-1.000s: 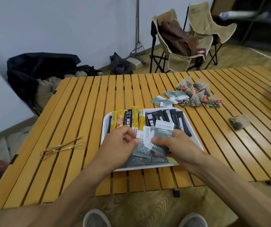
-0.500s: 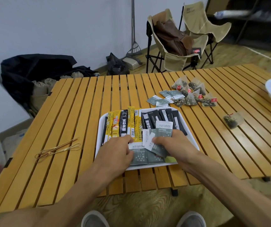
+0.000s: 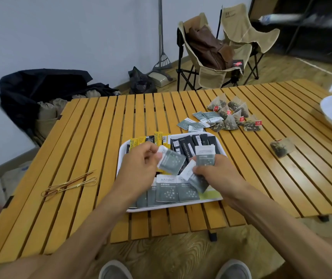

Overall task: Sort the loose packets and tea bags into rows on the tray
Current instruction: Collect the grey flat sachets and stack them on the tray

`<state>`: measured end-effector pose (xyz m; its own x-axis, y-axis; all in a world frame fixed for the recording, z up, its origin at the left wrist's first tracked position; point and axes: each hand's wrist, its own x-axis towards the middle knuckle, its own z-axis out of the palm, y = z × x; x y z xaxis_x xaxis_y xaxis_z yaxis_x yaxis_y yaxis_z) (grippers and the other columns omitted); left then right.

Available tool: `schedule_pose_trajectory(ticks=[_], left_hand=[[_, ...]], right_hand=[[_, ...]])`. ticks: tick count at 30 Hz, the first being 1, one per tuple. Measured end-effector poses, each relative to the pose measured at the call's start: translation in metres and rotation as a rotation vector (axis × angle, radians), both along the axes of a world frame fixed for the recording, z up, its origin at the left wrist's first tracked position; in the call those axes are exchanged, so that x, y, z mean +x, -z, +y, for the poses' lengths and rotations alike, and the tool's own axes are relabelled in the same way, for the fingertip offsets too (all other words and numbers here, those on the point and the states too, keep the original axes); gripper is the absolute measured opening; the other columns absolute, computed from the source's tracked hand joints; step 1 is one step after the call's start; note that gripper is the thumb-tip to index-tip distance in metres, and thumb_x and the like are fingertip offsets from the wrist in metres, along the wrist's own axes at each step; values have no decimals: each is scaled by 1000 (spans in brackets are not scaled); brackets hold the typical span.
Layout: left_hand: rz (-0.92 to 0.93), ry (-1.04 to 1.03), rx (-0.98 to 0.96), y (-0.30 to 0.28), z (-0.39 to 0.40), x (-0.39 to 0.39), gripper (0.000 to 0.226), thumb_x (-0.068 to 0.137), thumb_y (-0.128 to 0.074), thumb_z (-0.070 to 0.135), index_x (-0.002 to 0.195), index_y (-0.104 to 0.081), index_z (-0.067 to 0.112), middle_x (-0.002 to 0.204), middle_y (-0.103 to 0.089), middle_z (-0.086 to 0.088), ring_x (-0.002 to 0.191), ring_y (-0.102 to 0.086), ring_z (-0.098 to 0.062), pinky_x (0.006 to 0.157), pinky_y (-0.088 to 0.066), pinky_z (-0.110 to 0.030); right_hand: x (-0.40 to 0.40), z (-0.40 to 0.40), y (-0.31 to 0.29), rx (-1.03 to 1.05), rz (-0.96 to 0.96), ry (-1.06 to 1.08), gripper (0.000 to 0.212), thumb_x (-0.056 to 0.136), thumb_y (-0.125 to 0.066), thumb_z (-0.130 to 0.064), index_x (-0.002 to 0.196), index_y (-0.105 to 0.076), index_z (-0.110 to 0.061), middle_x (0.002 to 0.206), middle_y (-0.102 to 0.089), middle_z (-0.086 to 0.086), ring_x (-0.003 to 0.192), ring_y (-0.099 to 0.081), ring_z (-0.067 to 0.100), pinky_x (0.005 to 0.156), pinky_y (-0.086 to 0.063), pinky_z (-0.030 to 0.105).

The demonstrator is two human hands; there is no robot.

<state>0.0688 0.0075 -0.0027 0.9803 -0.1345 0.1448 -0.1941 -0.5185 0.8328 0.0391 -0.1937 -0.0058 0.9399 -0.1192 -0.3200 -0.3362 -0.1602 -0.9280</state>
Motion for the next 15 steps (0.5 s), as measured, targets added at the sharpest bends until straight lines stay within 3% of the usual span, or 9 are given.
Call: schedule_pose_trajectory(ticks=[3, 6, 10, 15], left_hand=[[35, 96, 142, 3, -9, 1, 13, 98, -59, 20, 92, -71, 23, 81, -67, 9, 70, -57, -3, 66, -48, -28], [68, 119, 245, 11, -22, -4, 11, 96, -62, 25, 96, -73, 22, 86, -70, 9, 74, -64, -10, 75, -56, -39], [-103, 129, 446, 19, -24, -4, 11, 93, -64, 31, 98, -73, 27, 95, -71, 10, 94, -60, -12, 82, -52, -37], [-187, 156, 544, 26, -24, -6, 11, 92, -65, 35, 100, -70, 29, 92, -59, 11, 93, -50, -12, 80, -44, -30]], right_hand=[[0, -6, -3, 16, -6, 56, 26, 95, -59, 2, 98, -71, -21, 97, -75, 5, 86, -70, 13, 69, -55, 24], [0, -4, -2, 28, 4, 69, 26, 94, -58, 3, 96, -71, -19, 96, -76, 5, 89, -71, 16, 72, -58, 27], [0, 1, 0, 23, 22, 85, 24, 93, -58, 4, 101, -70, -15, 97, -74, 4, 94, -71, 19, 78, -61, 36], [0, 6, 6, -35, 35, 75, 16, 92, -60, 2, 94, -70, -11, 95, -76, 10, 92, -73, 26, 85, -61, 47]])
